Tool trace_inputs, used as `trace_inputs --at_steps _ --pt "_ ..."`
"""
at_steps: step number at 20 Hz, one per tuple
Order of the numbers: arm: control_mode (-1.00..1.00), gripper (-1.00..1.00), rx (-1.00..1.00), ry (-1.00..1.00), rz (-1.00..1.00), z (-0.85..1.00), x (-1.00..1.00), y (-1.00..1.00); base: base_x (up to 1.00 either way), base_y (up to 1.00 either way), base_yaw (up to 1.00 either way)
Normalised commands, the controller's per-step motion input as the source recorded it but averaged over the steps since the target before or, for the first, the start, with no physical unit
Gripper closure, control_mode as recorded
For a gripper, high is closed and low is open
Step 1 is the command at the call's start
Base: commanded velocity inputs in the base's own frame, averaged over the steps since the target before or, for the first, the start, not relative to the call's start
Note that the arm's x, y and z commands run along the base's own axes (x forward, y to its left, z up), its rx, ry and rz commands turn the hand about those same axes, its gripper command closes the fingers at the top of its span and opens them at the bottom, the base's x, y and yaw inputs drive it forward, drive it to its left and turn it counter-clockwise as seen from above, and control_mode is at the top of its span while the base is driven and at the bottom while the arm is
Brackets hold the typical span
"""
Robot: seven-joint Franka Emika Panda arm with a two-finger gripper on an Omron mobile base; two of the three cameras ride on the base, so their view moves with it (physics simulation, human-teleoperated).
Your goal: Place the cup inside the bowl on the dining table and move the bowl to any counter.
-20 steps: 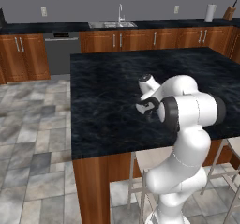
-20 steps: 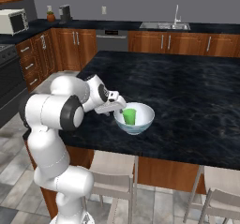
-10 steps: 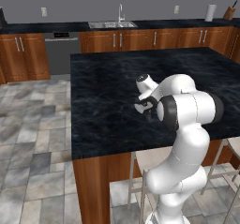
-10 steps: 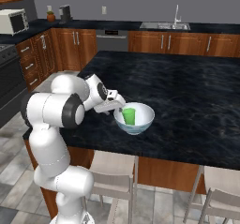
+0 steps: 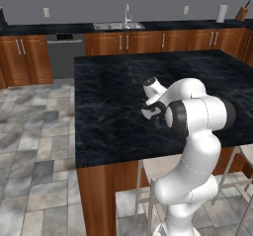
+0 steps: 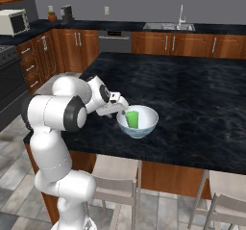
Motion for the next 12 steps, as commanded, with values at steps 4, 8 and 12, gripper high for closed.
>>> trace_inputs --at_steps 4,8,12 --pt "-1.0 -1.0 0.0 0.0 0.0 -0.1 -0.01 0.0 0.0 0.0 0.0" --pt "-1.0 1.0 0.0 0.0 0.0 -0.01 0.0 0.0 0.0 0.0 0.0" --pt "-1.0 1.0 0.0 0.0 0.0 0.0 0.0 0.0 0.0 0.0 0.0"
